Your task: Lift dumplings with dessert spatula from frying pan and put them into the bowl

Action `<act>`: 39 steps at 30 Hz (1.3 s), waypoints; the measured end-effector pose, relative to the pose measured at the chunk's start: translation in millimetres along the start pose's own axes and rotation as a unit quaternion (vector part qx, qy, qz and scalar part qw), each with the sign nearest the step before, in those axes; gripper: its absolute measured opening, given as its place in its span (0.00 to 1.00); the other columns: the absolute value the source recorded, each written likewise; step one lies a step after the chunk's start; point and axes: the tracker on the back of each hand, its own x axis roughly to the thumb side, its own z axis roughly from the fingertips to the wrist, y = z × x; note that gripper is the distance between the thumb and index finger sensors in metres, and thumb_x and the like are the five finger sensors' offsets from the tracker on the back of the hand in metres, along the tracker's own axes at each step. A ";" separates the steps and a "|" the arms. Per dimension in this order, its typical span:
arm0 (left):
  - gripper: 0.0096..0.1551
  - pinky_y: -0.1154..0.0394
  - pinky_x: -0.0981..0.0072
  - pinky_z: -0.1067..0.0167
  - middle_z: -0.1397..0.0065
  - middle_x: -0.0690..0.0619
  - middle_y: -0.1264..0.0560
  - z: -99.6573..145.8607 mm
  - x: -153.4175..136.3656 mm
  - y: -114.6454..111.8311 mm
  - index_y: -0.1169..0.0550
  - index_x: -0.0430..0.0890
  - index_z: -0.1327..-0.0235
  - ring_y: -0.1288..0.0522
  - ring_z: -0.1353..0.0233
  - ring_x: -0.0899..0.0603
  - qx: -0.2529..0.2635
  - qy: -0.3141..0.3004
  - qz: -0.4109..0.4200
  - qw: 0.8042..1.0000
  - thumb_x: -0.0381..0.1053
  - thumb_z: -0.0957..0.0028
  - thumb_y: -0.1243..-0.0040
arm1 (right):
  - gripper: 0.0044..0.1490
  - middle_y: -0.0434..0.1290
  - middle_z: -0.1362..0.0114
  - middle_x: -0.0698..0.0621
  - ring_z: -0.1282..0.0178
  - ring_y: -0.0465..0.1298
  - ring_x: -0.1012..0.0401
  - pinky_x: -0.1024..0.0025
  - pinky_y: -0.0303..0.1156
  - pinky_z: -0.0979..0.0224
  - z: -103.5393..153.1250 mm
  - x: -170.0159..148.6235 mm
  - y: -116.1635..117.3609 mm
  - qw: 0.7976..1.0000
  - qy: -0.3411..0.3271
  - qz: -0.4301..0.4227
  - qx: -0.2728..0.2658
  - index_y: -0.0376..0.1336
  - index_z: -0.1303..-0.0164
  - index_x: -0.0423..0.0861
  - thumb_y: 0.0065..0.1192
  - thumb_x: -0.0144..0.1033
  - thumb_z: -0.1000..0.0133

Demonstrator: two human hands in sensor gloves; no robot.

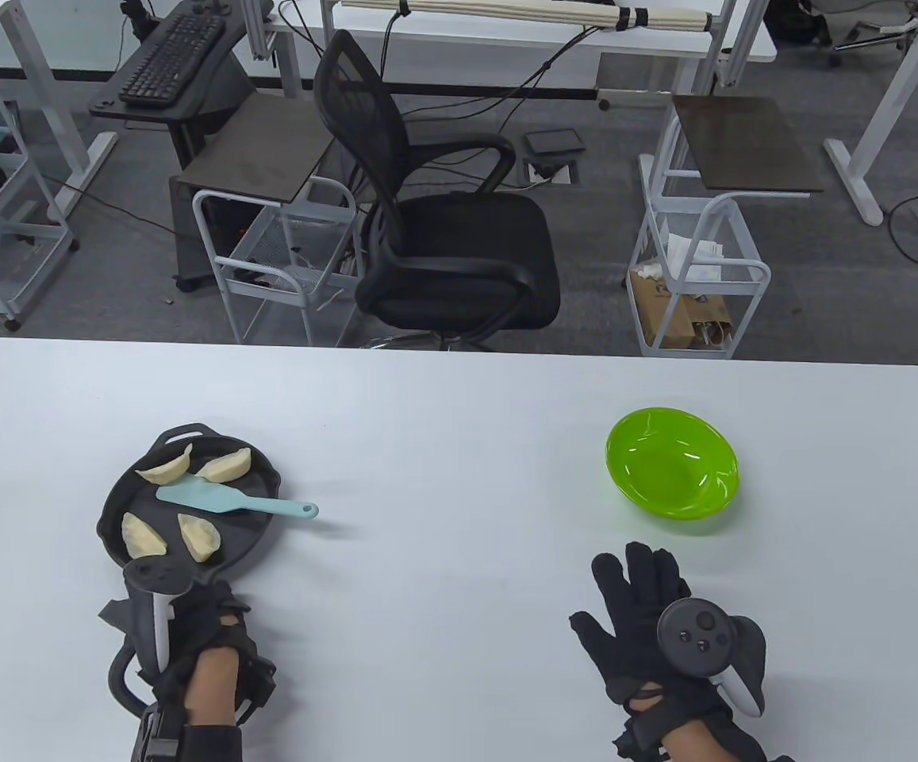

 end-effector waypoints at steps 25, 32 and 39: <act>0.35 0.21 0.52 0.51 0.68 0.65 0.13 28.2 21.7 1.1 0.29 0.48 0.34 0.18 0.69 0.54 0.011 -0.073 0.022 0.997 0.65 0.48 0.37 | 0.49 0.30 0.17 0.35 0.22 0.24 0.32 0.32 0.23 0.24 -1.4 -1.2 3.7 0.999 0.022 -0.012 0.027 0.44 0.17 0.43 0.59 0.55 0.38; 0.35 0.21 0.51 0.51 0.68 0.65 0.13 45.8 34.1 -4.8 0.29 0.47 0.34 0.18 0.69 0.54 -0.002 -0.104 0.013 0.994 0.65 0.48 0.37 | 0.49 0.30 0.17 0.35 0.22 0.24 0.32 0.32 0.23 0.24 -1.9 -2.2 3.0 0.999 0.028 -0.011 0.027 0.44 0.17 0.43 0.59 0.55 0.38; 0.35 0.21 0.52 0.51 0.67 0.65 0.13 58.4 41.9 -10.6 0.30 0.47 0.34 0.18 0.69 0.54 -0.025 -0.124 0.007 0.992 0.65 0.48 0.37 | 0.49 0.30 0.17 0.35 0.22 0.24 0.32 0.32 0.23 0.24 -2.7 -2.1 3.8 0.999 0.030 -0.009 0.029 0.44 0.17 0.43 0.59 0.55 0.38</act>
